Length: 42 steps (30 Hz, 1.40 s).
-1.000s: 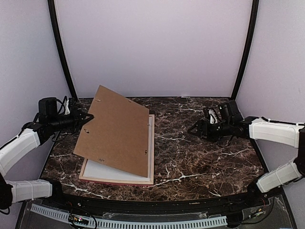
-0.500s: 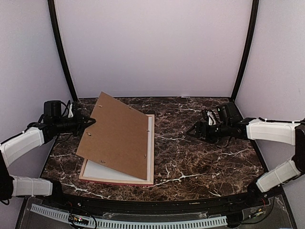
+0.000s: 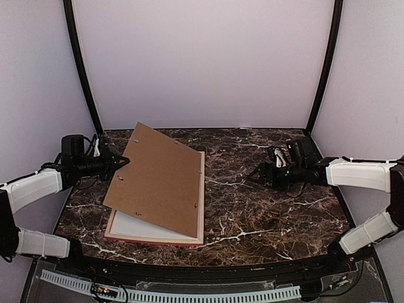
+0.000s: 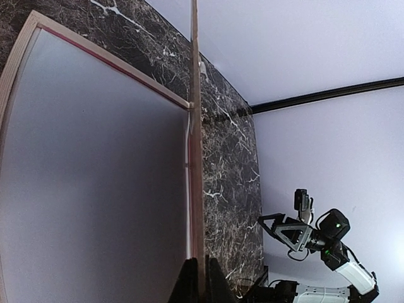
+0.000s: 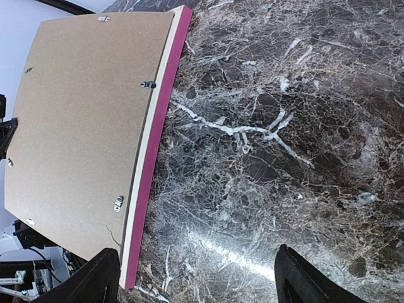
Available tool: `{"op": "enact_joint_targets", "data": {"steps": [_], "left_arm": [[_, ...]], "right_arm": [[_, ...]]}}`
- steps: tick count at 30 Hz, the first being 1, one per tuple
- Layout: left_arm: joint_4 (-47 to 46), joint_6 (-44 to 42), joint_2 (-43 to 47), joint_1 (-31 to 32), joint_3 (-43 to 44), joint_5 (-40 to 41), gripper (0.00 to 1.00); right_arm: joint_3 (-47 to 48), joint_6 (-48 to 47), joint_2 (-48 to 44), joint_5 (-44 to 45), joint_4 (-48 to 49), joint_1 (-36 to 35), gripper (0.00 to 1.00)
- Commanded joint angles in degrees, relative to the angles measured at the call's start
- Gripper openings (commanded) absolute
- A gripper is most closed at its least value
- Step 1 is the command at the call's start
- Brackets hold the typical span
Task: Put the photo into the frame
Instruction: Place the backboard on the frame body.
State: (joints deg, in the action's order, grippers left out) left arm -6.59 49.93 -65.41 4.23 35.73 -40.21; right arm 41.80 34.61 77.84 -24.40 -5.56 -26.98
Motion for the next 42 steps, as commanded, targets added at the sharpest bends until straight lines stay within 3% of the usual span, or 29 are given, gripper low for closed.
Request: {"op": "enact_joint_targets", "data": {"steps": [1, 21, 42], "left_arm": [[-6.1, 1.0, -0.1, -0.4, -0.2, -3.1, 0.00], [-1.3, -1.3, 3.1, -0.4, -1.2, -0.5, 0.00], [-4.0, 1.0, 2.7, -0.3, -5.1, -1.1, 0.00]], "right_arm": [[-0.8, 0.0, 0.1, -0.2, 2.1, 0.3, 0.86], [-0.6, 0.0, 0.6, -0.2, 2.4, 0.3, 0.86], [-0.3, 0.0, 1.9, -0.5, 3.1, 0.3, 0.86]]}}
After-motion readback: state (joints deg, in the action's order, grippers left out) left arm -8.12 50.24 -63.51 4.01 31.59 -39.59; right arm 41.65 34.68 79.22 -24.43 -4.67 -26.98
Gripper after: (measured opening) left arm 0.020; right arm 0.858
